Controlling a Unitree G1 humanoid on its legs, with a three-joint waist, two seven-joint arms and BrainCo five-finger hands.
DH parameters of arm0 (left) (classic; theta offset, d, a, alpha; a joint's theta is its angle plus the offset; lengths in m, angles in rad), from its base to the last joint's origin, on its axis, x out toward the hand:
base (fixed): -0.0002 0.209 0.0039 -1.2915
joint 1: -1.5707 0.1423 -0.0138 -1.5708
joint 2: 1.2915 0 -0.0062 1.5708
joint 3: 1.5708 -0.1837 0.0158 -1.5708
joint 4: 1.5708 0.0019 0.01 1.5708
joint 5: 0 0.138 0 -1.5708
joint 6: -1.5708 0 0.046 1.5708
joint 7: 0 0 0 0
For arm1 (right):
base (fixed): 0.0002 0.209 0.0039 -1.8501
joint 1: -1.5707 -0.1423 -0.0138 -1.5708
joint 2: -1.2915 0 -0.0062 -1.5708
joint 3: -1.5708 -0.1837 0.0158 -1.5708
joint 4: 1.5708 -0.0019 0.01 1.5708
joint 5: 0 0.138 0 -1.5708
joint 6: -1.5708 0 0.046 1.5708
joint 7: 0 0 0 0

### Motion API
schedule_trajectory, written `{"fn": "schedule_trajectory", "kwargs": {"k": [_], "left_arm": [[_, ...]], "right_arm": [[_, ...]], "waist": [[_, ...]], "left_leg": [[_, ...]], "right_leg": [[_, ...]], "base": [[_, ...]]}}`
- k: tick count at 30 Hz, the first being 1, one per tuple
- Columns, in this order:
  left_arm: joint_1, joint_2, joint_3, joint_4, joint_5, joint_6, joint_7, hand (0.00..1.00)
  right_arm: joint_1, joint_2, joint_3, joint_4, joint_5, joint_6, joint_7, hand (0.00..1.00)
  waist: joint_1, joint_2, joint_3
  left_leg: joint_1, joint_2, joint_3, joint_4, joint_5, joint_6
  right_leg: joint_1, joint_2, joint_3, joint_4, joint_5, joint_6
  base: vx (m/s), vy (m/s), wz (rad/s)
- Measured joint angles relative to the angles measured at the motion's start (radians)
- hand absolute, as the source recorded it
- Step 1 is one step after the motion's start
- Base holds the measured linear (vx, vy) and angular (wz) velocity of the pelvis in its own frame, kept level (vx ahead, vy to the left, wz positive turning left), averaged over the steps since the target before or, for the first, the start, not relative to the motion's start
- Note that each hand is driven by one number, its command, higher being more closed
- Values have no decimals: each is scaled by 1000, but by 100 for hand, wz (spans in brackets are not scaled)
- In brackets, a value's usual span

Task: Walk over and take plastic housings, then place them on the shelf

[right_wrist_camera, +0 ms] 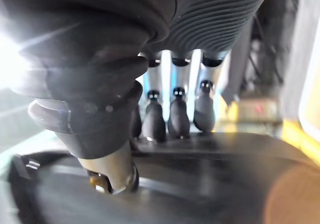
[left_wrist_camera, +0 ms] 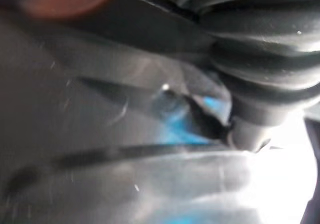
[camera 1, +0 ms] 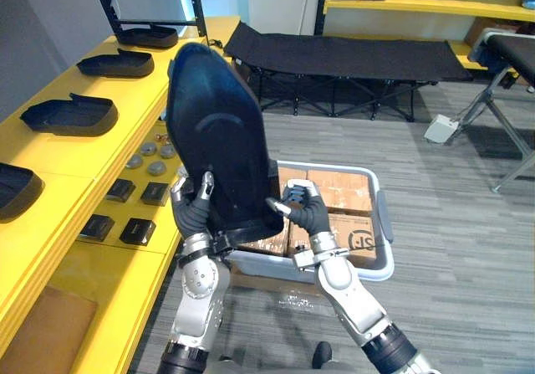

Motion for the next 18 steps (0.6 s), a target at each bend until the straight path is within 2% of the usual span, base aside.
{"fn": "schedule_trajectory", "kwargs": {"k": [2,4,7,8,12,16,17,18], "left_arm": [[37,4,34,-13,67,29,27,100],[83,5,83,-25,175,63,76,100],[112,6,131,-25,280,81,124,100],[122,6,163,-25,330,85,152,100],[130,6,262,-26,411,95,251,100],[136,5,309,-26,413,92,305,100],[136,3,315,-26,405,80,308,100],[138,2,323,-27,375,45,309,100]], "right_arm": [[31,-16,-1,-64,66,-1,57,0],[54,-44,-14,-129,143,-29,131,0],[84,-67,-67,-183,249,-70,228,0],[100,-72,-101,-203,318,-86,284,0],[176,-78,-214,-258,461,-134,427,0],[229,-72,-277,-261,490,-137,463,0],[249,-65,-294,-260,488,-130,460,0],[282,-52,-323,-259,462,-111,440,0]], "waist": [[3,-1,0],[7,-5,-3],[17,-12,-8],[21,-19,-11],[21,-29,-18],[19,-27,-34],[17,-25,-38],[15,-24,-43]], "left_leg": [[0,0,0,0,-1,1],[0,1,0,0,-1,0],[1,3,3,0,-2,-1],[1,5,5,1,-2,-2],[8,5,18,0,-9,-1],[13,5,40,0,-18,-2],[15,5,42,0,-19,-2],[16,6,53,0,-20,-2]], "right_leg": [[0,0,0,0,-1,1],[0,1,0,0,-3,2],[-2,3,4,0,-5,2],[-3,5,7,0,-6,1],[-8,6,20,0,-9,0],[-20,7,44,0,-9,-1],[-19,7,45,0,-8,0],[-22,7,51,0,-7,0]], "base": [[0,0,0],[0,0,0],[-3,5,-2],[-7,13,-6],[-11,23,-9],[2,30,-19],[29,36,-7],[39,46,-17]]}}
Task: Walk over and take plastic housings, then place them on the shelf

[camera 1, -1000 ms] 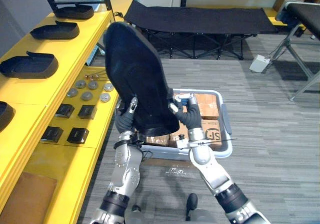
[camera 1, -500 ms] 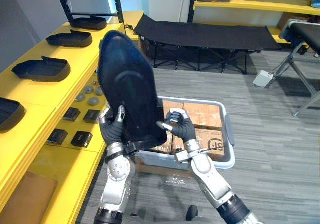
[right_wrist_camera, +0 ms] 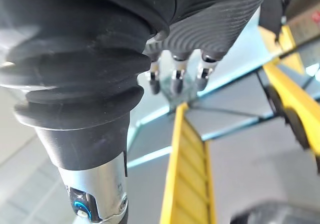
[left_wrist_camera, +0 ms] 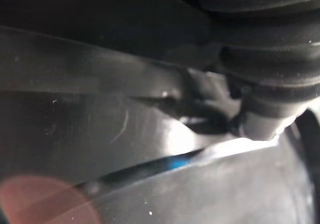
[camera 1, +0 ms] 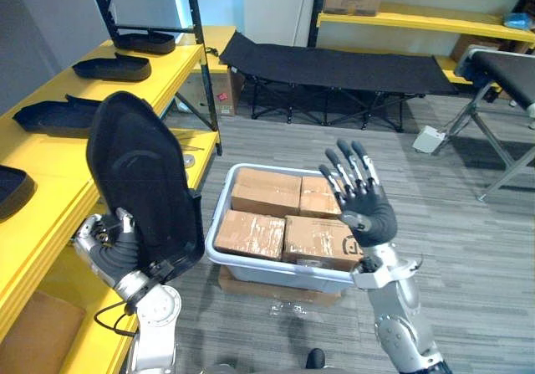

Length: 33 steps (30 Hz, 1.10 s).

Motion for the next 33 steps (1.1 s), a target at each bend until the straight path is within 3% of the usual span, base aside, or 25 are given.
{"fn": "schedule_trajectory", "kwargs": {"k": [4,9,16,22,23,24,25,26,28,31,33], "left_arm": [[49,-58,20,-99,-133,-123,-44,100],[85,-83,-2,-186,-202,-181,-90,100],[120,-84,1,-293,-216,-181,-128,100],[121,-84,4,-420,-220,-175,-162,100],[118,-79,5,-424,-223,-173,-187,100],[117,-78,4,-424,-223,-172,-195,100],[115,-71,3,-423,-227,-166,-246,100],[115,-69,3,-423,-228,-166,-254,100],[122,-39,17,-402,-269,-165,-308,100],[174,-41,58,-372,-330,-165,-314,100],[196,-43,58,-372,-383,-166,-329,100]], "right_arm": [[103,57,-80,74,-120,45,-135,0],[131,102,-151,134,-119,41,-173,0],[29,108,-55,183,-259,64,-237,0],[-82,93,4,214,-271,110,-254,0],[-88,91,4,213,-271,110,-282,0],[-88,91,3,213,-271,110,-289,0],[-86,87,-4,213,-276,109,-346,0],[-86,87,-6,213,-280,108,-355,0],[-87,96,-36,212,-305,99,-402,0],[-114,111,-37,214,-309,75,-413,0],[-129,110,-39,216,-314,70,-413,0]], "waist": [[-20,3,-2],[-30,14,-1],[-4,20,1],[47,17,24],[49,17,25],[47,17,25],[45,17,30],[45,16,31],[68,-12,42],[95,-35,51],[95,-27,56]], "left_leg": [[2,-2,28,3,-10,2],[15,-3,45,19,-34,6],[-23,-8,-1,100,-78,18],[-114,-81,-203,80,-48,54],[-138,-97,-302,39,-16,62],[-143,-101,-326,31,-9,60],[-154,-104,-448,-14,32,63],[-156,-104,-469,-18,41,58],[-155,-115,-578,-46,85,21],[-138,-139,-613,-26,91,13],[-141,-147,-640,-12,92,11]], "right_leg": [[-15,-1,30,0,5,3],[-10,-2,54,3,6,7],[17,-19,20,9,-3,22],[41,-80,-124,53,-40,62],[45,-89,-88,90,-60,78],[47,-89,-74,99,-61,80],[61,-80,-8,156,-96,81],[63,-80,-4,170,-106,80],[79,-83,-4,267,-197,73],[127,-102,-35,315,-280,67],[154,-100,-69,309,-303,60]], "base": [[30,38,-20],[8,40,-15],[-31,38,16],[-9,59,103],[91,99,157],[181,163,247],[140,123,171],[167,80,224],[116,-68,150],[97,-155,66],[40,-130,45]]}}
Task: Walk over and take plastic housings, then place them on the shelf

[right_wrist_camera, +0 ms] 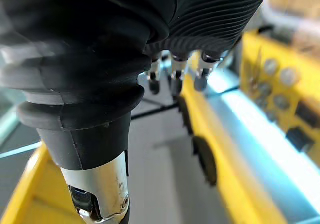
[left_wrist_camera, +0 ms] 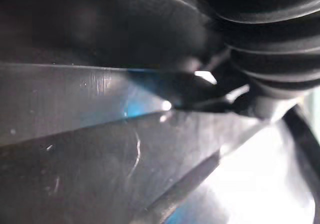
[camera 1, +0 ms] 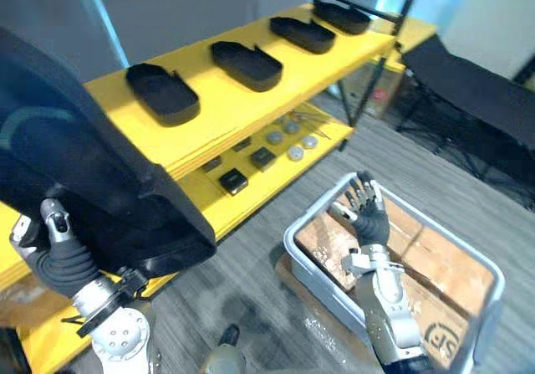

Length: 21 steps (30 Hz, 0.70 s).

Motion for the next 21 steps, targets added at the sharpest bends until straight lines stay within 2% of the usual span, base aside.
{"fn": "schedule_trajectory", "kwargs": {"k": [2,3,4,5,6,7,9,10,11,13,14,15,16,17,18,21], "left_arm": [[8,-10,-5,0,-28,-3,-41,100],[3,-16,-18,1,-51,-5,-82,100],[-11,-16,-40,9,-68,-13,-146,100],[-27,-10,-55,23,-78,-19,-175,100],[-41,-7,-93,40,-87,-21,-228,100],[-45,-4,-131,60,-95,-21,-266,100],[-42,-3,-158,64,-95,-21,-287,100],[-42,-1,-158,64,-95,-21,-289,100],[-41,6,-148,67,-97,-19,-289,100],[-37,8,-136,70,-97,-19,-291,100],[-34,9,-134,70,-94,-19,-291,100],[-31,7,-135,72,-93,-19,-289,100],[-25,8,-134,77,-92,-19,-282,100],[-15,8,-129,82,-94,-19,-269,100],[-16,9,-128,93,-93,-18,-255,100],[-11,8,-129,101,-85,-13,-218,100]], "right_arm": [[3,-1,-1,5,-29,0,-2,0],[16,0,-11,4,-42,2,-3,0],[38,3,-46,-1,-49,4,-14,0],[51,5,-69,-5,-51,6,-23,0],[85,0,-114,-15,-52,8,-41,0],[115,-6,-152,-18,-57,8,-51,0],[131,-20,-177,-19,-72,6,-62,0],[131,-17,-177,-18,-72,4,-63,0],[128,5,-167,-18,-72,-7,-61,0],[125,25,-144,-18,-71,-15,-59,0],[119,29,-132,-18,-60,-33,-40,0],[115,27,-132,-18,-59,-38,-32,0],[101,25,-130,-17,-42,-42,-15,0],[76,26,-116,-16,-27,-52,7,0],[62,30,-111,-11,-27,-56,21,0],[62,29,-81,-7,-31,-55,35,0]], "waist": [[-2,14,9],[-13,18,15],[-43,20,23],[-53,21,34],[-79,29,42],[-91,43,47],[-90,56,54],[-86,57,59],[-81,45,69],[-76,37,82],[-68,35,100],[-60,39,106],[-48,42,112],[-32,51,110],[-39,49,116],[-49,48,120]], "left_leg": [[-5,1,0,8,6,-9],[-34,0,57,20,21,6],[-58,19,220,19,-11,93],[-70,44,297,23,-9,119],[-95,87,446,47,-2,161],[-103,111,543,46,4,151],[-104,100,564,39,44,113],[-104,92,568,47,74,87],[-104,82,592,83,72,81],[-108,83,607,135,39,87],[-131,87,591,234,-5,74],[-140,86,528,282,-28,60],[-153,82,433,340,-63,22],[-156,78,367,367,-118,0],[-164,78,376,375,-126,4],[-184,70,399,374,-135,19]], "right_leg": [[32,9,-44,-11,-13,-3],[53,10,-96,-18,-25,-3],[78,9,-172,-24,-31,-5],[91,13,-203,-21,-31,-5],[105,8,-251,-11,-32,-5],[111,1,-278,4,-35,-7],[108,-19,-269,38,-61,2],[106,-37,-259,53,-79,10],[105,-67,-228,66,-96,10],[99,-85,-197,77,-96,10],[91,-92,-155,84,-96,11],[89,-91,-137,86,-98,14],[84,-90,-104,81,-107,25],[70,-89,-64,60,-125,53],[58,-94,-46,59,-125,72],[15,-113,-16,74,-126,73]], "base": [[-6,-116,57],[-49,-95,119],[-57,-78,144],[-74,-57,183],[-65,-5,168],[-65,23,156],[-24,51,59],[-14,64,-8],[-11,76,-25],[-20,109,-49],[-44,146,-64],[-56,112,-90],[-48,73,-111],[-42,71,-107],[-93,148,-72],[-84,119,-18]]}}
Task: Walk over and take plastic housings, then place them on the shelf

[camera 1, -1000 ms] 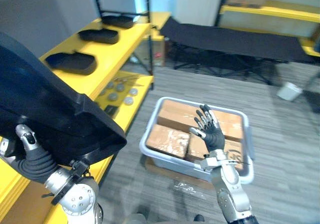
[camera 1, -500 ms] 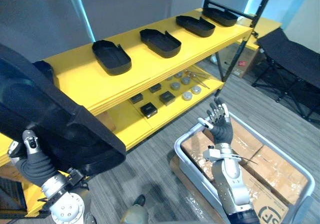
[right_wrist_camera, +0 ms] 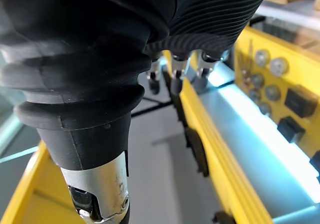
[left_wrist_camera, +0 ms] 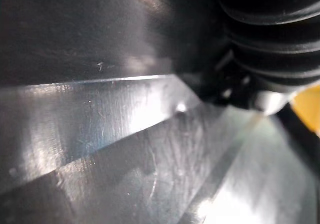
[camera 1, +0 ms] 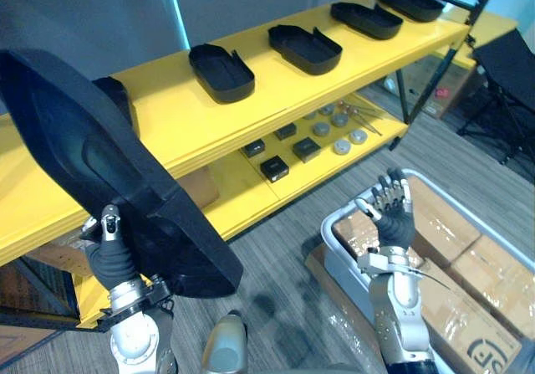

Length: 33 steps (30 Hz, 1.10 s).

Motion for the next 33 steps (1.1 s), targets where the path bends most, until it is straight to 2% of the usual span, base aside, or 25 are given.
{"fn": "schedule_trajectory", "kwargs": {"k": [3,5,6,8,9,10,11,12,13,14,16,17,18,19,20,22,24,27,30,33], "left_arm": [[1,-1,3,-6,16,-2,36,100],[6,-1,7,-16,46,-2,48,100],[9,-3,12,-32,45,-2,35,100],[1,-5,19,-46,46,-2,5,100],[-1,3,30,-56,49,-2,-18,100],[1,9,42,-67,52,-3,-31,100],[1,14,43,-68,54,-3,-32,100],[-6,24,43,-67,55,-3,-28,100],[-11,31,41,-67,56,-3,-24,100],[-21,40,38,-64,59,-2,-18,100],[-25,40,39,-60,59,0,-5,100],[-32,39,36,-56,59,2,8,100],[-37,39,34,-53,59,3,13,100],[-54,34,27,-25,63,7,19,100],[-57,31,22,-19,67,10,21,100],[-48,24,4,-10,87,18,26,100],[-41,15,5,-10,86,18,27,100],[-37,12,5,-10,86,17,30,100],[-36,2,5,-9,85,12,37,100],[-39,-2,-15,-9,74,-2,35,100]], "right_arm": [[0,5,23,26,47,-2,31,0],[1,11,43,38,37,-2,32,0],[2,11,49,39,34,-3,33,0],[10,9,52,41,29,-6,31,0],[18,13,55,41,24,-18,31,0],[20,20,58,41,-8,-23,30,0],[20,20,58,41,-22,-25,30,0],[21,35,62,39,-43,-34,30,0],[21,39,64,37,-44,-38,31,0],[17,40,60,30,-51,-42,33,0],[17,37,53,20,-61,-50,38,0],[19,32,46,10,-60,-60,52,0],[21,30,41,4,-60,-61,58,0],[26,14,21,-5,-59,-65,65,0],[27,8,15,-4,-59,-65,69,0],[18,-32,-8,-8,-39,-65,93,0],[6,-49,-26,-9,-30,-65,100,0],[-24,-53,-29,-9,-32,-70,109,0],[-45,-48,-18,-10,1,-103,150,0],[-38,-33,22,-12,77,-104,189,0]], "waist": [[6,11,18],[14,7,20],[16,-1,25],[12,16,26],[11,16,26],[12,4,29],[11,0,27],[0,-6,22],[-6,-11,19],[-11,-17,16],[-14,-19,15],[-24,-17,13],[-29,-26,8],[-51,-20,2],[-50,-11,-3],[-49,32,-35],[-40,48,-45],[-33,50,-47],[-27,50,-47],[-32,47,-50]], "left_leg": [[-17,-6,2,39,-14,11],[-28,-20,2,66,-30,19],[-27,-36,2,72,-50,31],[-24,-35,-21,78,-68,41],[-7,-35,-34,53,-67,45],[31,-38,-36,9,-61,57],[49,-38,-42,-14,-52,71],[70,-33,-67,-53,-42,87],[79,-32,-80,-69,-36,89],[105,-24,-89,-115,-22,88],[130,-24,-89,-151,-18,84],[136,-28,-91,-157,-13,76],[136,-35,-95,-154,-15,72],[132,-56,-127,-151,-22,60],[132,-55,-131,-155,-21,58],[140,-28,-136,-198,-14,47],[181,-8,-134,-250,-5,33],[202,2,-130,-269,-5,33],[200,-8,-133,-273,-5,33],[197,-36,-160,-287,22,38]], "right_leg": [[-7,-10,5,14,-2,0],[-3,-23,-1,15,-2,0],[7,-35,-6,30,9,-13],[-60,-40,23,188,66,-111],[-126,-43,61,302,139,-218],[-171,-44,112,383,253,-225],[-186,-37,134,408,289,-212],[-204,2,168,428,194,-161],[-210,33,175,414,143,-143],[-230,110,191,335,60,-127],[-254,171,201,230,37,-134],[-289,218,227,130,42,-136],[-298,227,236,82,59,-147],[-294,237,244,22,145,-147],[-291,240,238,15,148,-151],[-261,270,222,-57,172,-164],[-227,289,217,-94,179,-170],[-216,297,218,-99,179,-170],[-212,288,213,-108,178,-171],[-168,259,145,-132,169,-164]], "base": [[-36,98,-1],[41,98,8],[87,121,21],[78,156,33],[82,194,29],[148,208,26],[163,114,31],[200,38,39],[202,-17,54],[195,-12,33],[188,-58,18],[164,-83,16],[194,-133,54],[139,-104,50],[237,-145,46],[208,-115,6],[147,-94,1],[95,-42,-3],[23,28,7],[-6,53,71]]}}
